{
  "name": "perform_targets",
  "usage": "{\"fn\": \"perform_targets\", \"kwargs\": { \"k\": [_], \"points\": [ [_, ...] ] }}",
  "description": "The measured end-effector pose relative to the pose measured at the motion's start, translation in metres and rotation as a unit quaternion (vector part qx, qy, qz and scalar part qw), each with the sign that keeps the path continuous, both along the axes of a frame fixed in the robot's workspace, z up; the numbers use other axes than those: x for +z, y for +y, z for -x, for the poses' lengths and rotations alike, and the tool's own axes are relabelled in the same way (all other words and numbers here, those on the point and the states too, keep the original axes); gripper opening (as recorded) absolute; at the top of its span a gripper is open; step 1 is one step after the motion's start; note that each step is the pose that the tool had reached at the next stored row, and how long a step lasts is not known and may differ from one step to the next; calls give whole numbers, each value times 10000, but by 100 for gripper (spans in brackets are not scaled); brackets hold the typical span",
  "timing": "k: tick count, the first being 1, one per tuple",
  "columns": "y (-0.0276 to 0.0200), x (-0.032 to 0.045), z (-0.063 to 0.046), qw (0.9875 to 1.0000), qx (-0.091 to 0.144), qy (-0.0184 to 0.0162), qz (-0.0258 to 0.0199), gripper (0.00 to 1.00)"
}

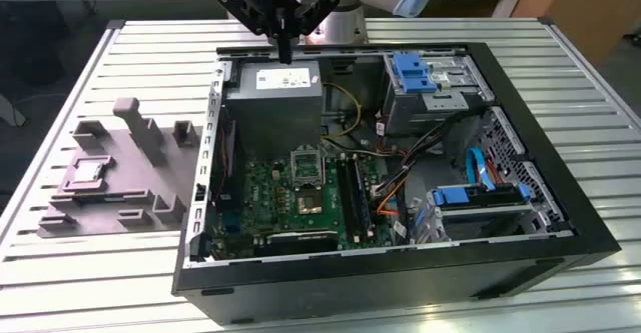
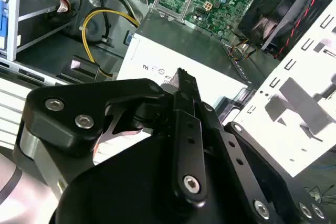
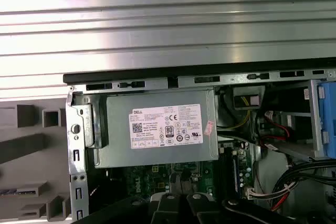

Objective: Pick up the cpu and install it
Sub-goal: 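Reach for the cpu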

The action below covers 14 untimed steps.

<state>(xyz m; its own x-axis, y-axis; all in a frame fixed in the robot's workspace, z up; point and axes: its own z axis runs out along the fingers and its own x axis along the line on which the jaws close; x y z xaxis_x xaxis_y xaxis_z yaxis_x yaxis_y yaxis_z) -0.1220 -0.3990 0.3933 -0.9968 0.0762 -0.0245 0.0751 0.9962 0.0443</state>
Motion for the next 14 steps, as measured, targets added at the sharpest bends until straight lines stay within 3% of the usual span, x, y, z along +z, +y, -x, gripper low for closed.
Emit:
{"fn": "perform_targets", "kwargs": {
  "k": [14],
  "points": [
    [0,-1,42,10000,0,0,0,11]
  ]
}}
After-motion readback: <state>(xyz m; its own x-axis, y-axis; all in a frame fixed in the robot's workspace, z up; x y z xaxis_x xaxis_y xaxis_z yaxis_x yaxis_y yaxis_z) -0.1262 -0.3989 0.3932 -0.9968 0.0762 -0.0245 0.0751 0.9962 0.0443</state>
